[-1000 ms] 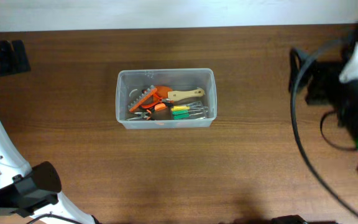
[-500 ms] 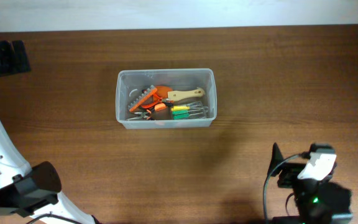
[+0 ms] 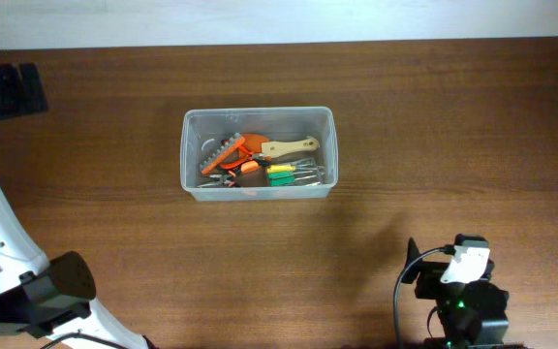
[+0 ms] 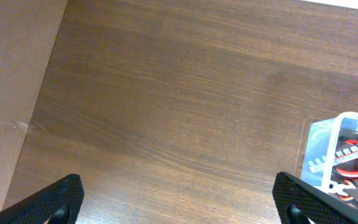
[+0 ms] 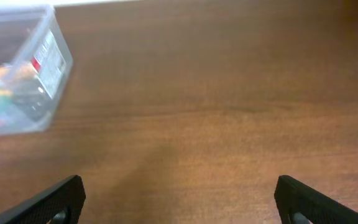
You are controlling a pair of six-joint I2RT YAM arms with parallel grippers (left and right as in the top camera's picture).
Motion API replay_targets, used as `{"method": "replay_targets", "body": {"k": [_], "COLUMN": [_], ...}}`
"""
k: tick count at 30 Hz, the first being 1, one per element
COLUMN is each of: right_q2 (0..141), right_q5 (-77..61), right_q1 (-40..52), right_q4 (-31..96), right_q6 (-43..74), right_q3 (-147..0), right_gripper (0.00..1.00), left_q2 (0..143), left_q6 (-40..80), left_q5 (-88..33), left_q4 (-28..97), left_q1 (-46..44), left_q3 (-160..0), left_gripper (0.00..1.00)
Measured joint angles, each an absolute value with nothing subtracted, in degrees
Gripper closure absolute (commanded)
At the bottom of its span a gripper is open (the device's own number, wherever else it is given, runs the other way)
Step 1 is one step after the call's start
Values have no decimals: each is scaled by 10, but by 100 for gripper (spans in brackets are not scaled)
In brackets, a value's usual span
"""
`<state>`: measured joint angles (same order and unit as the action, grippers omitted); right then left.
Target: Pack container
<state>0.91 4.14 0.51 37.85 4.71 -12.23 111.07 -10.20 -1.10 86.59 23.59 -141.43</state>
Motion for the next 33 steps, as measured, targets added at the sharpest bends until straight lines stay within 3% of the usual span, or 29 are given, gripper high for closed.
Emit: {"method": "replay_targets", "body": {"k": [33], "right_q2": [9], "right_q5": [43], "right_q1": [5], "right_q4": [376], "right_q6": [47], "right_q3": [-95], "right_gripper": [2], "left_q2": [1111], "left_q6": [-102], "left_q5": [-11], "left_q4": [866], "left_q1": [236], "left_q3": [-1414], "left_gripper": [1]}}
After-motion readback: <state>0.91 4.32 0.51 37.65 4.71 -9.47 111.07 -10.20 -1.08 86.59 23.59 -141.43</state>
